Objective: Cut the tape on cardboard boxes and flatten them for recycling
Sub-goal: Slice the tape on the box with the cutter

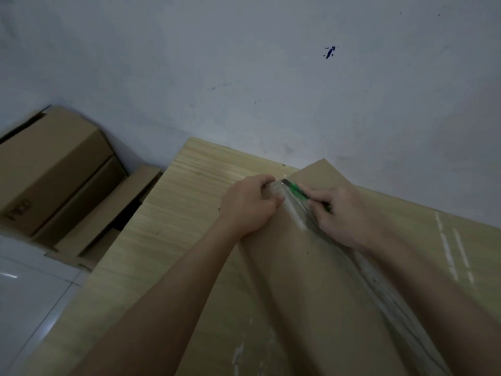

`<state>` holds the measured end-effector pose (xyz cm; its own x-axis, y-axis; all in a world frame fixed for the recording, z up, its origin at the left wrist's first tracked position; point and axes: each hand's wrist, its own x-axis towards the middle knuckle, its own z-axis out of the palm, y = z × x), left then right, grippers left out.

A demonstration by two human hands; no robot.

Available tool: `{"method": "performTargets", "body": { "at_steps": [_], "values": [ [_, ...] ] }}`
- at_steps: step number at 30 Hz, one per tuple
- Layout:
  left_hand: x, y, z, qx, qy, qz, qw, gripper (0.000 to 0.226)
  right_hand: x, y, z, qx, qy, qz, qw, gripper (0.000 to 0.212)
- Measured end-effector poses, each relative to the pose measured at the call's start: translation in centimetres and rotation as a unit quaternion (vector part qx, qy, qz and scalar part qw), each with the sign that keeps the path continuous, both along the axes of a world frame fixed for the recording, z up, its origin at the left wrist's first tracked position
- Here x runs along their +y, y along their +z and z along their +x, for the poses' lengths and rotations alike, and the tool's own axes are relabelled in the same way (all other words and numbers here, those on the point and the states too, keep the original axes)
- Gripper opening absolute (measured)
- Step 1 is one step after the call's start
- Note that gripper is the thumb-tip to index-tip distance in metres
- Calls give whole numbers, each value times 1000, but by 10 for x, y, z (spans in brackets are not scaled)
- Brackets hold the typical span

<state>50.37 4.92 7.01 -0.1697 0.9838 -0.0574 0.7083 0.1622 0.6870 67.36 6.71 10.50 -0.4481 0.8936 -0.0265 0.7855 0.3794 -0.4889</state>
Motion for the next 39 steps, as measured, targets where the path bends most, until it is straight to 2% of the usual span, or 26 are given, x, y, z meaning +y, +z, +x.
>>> {"method": "performTargets", "body": {
  "at_steps": [12, 20, 25, 30, 33, 39],
  "values": [
    [-2, 5, 2, -15, 11, 1, 1000, 35, 4, 6, -10, -50, 28, 19, 998, 44],
    [-5, 8, 2, -14, 8, -3, 1000, 38, 5, 8, -17, -63, -8, 14, 998, 28],
    [-5, 8, 2, -11, 11, -9, 1000, 43, 3, 12, -21, -66, -23, 14, 997, 26],
    [-5, 8, 2, -8, 8, -12, 1000, 44, 0, 27, -23, -101, 8, 9, 995, 38],
    [-5, 8, 2, -8, 6, -9, 1000, 42, 3, 30, -24, -143, 32, 39, 988, 21],
    [-4, 7, 1, -11, 7, -2, 1000, 39, 8, 27, -26, -205, 64, 80, 973, 13]
  ]
}}
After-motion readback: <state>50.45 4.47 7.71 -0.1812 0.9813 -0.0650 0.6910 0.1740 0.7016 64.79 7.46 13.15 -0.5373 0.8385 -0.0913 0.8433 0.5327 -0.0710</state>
